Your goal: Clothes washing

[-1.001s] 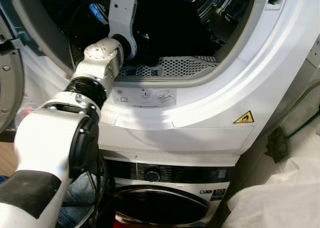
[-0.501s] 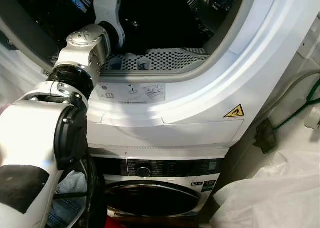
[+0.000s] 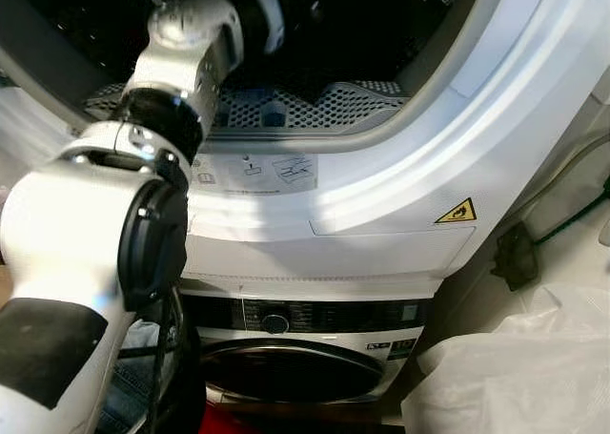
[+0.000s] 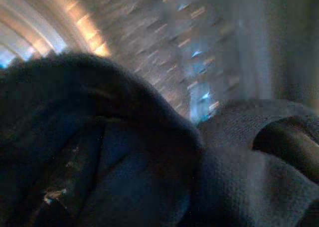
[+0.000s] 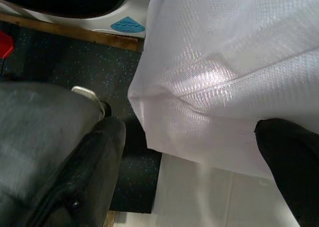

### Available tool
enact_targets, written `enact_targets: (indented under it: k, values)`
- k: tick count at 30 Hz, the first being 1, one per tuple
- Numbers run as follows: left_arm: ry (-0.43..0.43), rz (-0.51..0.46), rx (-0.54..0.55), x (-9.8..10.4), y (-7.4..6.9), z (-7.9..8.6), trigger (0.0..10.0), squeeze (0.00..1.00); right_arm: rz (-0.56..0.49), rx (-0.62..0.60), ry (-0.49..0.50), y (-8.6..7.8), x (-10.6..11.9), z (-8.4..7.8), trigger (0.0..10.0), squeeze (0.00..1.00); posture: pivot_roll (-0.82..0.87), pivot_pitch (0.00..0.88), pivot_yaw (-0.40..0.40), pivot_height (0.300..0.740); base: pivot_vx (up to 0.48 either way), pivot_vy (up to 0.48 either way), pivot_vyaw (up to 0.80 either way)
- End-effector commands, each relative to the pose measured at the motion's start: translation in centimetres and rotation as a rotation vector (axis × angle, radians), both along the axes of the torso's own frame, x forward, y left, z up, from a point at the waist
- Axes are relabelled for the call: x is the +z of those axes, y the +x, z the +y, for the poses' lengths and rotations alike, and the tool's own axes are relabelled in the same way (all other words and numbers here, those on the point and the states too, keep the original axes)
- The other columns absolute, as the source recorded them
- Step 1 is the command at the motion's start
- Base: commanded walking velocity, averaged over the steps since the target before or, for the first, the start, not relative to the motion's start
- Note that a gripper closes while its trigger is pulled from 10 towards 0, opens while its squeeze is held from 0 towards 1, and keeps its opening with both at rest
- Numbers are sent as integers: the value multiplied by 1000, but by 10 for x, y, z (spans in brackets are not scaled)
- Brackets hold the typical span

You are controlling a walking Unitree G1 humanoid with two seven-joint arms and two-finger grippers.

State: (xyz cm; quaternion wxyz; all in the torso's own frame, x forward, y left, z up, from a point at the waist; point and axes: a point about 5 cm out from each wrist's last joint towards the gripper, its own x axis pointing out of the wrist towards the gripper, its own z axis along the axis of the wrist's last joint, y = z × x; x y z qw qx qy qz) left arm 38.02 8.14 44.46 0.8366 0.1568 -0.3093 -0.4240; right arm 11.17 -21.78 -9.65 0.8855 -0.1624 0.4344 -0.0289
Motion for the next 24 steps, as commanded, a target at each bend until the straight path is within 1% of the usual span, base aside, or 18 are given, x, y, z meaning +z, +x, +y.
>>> enact_targets:
  k: [1,2,3,5,7,9,10,11,12,13,14,15,16,17,18,21,24]
  values:
    - [53,-116,-76,21,-15,-5,10000,0,35,4,31,-7,-5,12,10000,0,-104,115,82,740,0,0,0]
    - [59,-122,-85,21,-16,-5,10000,0,35,5,31,-6,-5,13,10000,0,-96,112,83,740,0,0,0]
    - [80,-152,-117,24,-20,-6,10000,0,32,4,39,-2,-5,16,10000,0,-77,106,87,740,0,0,0]
    - [138,-198,-177,30,-28,-9,10000,0,33,12,50,2,-5,22,10000,0,-66,100,88,740,0,0,0]
    - [181,-203,-174,26,-27,-7,10000,0,29,8,57,5,-5,25,10000,0,-57,91,92,740,0,0,0]
    - [251,-209,-176,18,-25,1,10000,0,27,10,69,10,-4,29,10000,0,-48,81,95,740,0,0,0]
    - [251,-209,-176,18,-25,1,10000,0,27,10,69,10,-4,29,10000,0,-48,81,95,740,0,0,0]
    - [273,-206,-117,16,-22,6,10000,0,27,8,74,12,-4,31,10000,0,-35,77,97,740,0,0,0]
    - [297,-204,-4,15,-17,13,10000,0,27,7,79,14,-4,32,10000,0,-24,74,99,740,0,0,0]
    - [297,-204,-4,15,-17,13,10000,0,27,7,79,14,-4,32,10000,0,-24,74,99,740,0,0,0]
    - [318,-190,81,13,-12,20,10000,0,27,9,81,16,-4,33,10000,0,-17,72,101,740,0,0,0]
    - [325,-182,102,12,-10,23,10000,0,27,10,82,17,-4,34,10000,0,-6,69,100,740,0,0,0]
    - [322,-171,144,13,-8,26,10000,0,29,11,83,17,-4,35,10000,0,2,68,101,740,0,0,0]
    - [298,-147,259,15,-3,34,10000,0,33,15,84,17,-4,36,10000,0,9,64,101,740,0,0,0]
    - [290,-150,313,17,-2,38,10000,0,36,18,85,17,-4,37,10000,0,19,61,101,740,0,0,0]
    - [288,-173,425,21,1,44,10000,0,40,23,88,18,-4,39,10000,0,23,61,102,740,0,0,0]
    - [241,-167,502,21,4,49,10000,0,39,26,91,21,-4,41,10000,0,31,52,106,740,0,0,0]
